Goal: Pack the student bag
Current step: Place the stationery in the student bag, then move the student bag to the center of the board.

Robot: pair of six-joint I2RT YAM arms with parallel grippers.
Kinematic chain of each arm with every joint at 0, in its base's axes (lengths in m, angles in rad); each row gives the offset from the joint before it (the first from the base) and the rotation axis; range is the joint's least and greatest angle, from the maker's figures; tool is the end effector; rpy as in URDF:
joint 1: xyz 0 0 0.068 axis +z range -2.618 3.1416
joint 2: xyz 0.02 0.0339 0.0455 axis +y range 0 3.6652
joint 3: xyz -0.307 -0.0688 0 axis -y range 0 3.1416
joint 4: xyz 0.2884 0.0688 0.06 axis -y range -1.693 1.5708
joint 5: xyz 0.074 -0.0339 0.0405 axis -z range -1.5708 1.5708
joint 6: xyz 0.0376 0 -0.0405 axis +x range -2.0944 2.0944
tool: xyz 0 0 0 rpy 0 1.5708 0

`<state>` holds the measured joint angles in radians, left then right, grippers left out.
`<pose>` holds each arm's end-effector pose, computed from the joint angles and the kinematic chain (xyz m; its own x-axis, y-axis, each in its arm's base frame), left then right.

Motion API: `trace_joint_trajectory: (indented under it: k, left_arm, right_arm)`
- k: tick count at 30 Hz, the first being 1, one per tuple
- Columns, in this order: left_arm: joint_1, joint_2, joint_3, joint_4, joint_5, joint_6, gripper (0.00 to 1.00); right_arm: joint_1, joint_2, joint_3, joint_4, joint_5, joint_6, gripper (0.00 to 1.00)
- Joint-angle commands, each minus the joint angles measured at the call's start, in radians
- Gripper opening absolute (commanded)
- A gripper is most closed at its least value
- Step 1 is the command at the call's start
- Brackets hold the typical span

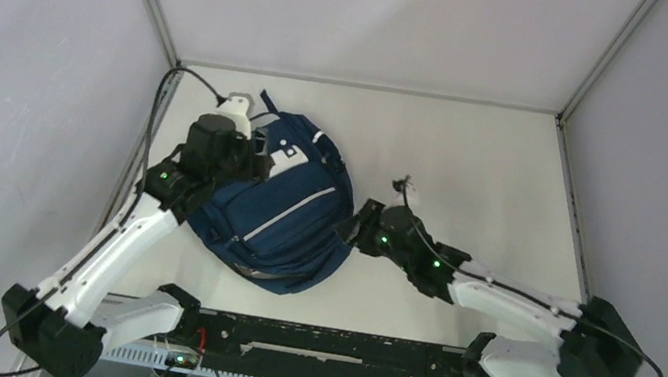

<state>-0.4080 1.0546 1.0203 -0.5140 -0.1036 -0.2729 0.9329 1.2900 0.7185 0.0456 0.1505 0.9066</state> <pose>0.2345 -0.0971 0.3725 -0.5453 -0.0564 -0.8364 0.1731 0.9687 -0.1781 0.1868 0.2425 0.2471 -0.7489 0.2970 -0.5924 -0.2066 0.7447 0.6346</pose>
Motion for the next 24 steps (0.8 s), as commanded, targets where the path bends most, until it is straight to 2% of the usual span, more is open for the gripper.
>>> trace_joint_trajectory:
  k: [1, 4, 7, 9, 12, 16, 17, 21, 24]
  left_arm:
    - [0.011, -0.139, -0.115, -0.071, -0.273, -0.12, 0.68]
    - [0.012, -0.202, -0.24, -0.055, -0.366, -0.261, 0.68]
    - [0.02, -0.241, -0.326, -0.081, -0.507, -0.415, 0.63]
    - [0.031, -0.263, -0.38, -0.1, -0.56, -0.525, 0.67]
    - [0.04, -0.276, -0.46, -0.038, -0.482, -0.617, 0.67]
    - [0.011, -0.178, -0.546, 0.204, -0.194, -0.616, 0.51]
    - [-0.032, -0.128, -0.548, 0.251, -0.154, -0.625, 0.51]
    - [-0.275, 0.063, -0.446, 0.377, -0.184, -0.61, 0.55]
    - [-0.342, 0.231, -0.323, 0.462, -0.082, -0.573, 0.56]
  right_arm:
    - [-0.004, -0.169, -0.113, -0.182, 0.157, -0.024, 0.58]
    - [-0.057, -0.214, -0.165, -0.164, 0.093, -0.047, 0.59]
    - [-0.091, -0.172, -0.168, -0.109, 0.015, -0.041, 0.61]
    - [-0.092, -0.122, -0.168, -0.066, -0.029, -0.013, 0.61]
    - [-0.073, -0.037, -0.168, -0.009, -0.077, 0.018, 0.6]
    - [-0.078, -0.005, -0.168, -0.004, -0.099, 0.041, 0.58]
    - [-0.087, -0.019, -0.168, -0.012, -0.097, 0.041, 0.58]
    - [-0.132, -0.12, -0.168, -0.1, -0.032, 0.025, 0.58]
    - [-0.179, -0.208, -0.168, -0.181, 0.016, 0.0, 0.58]
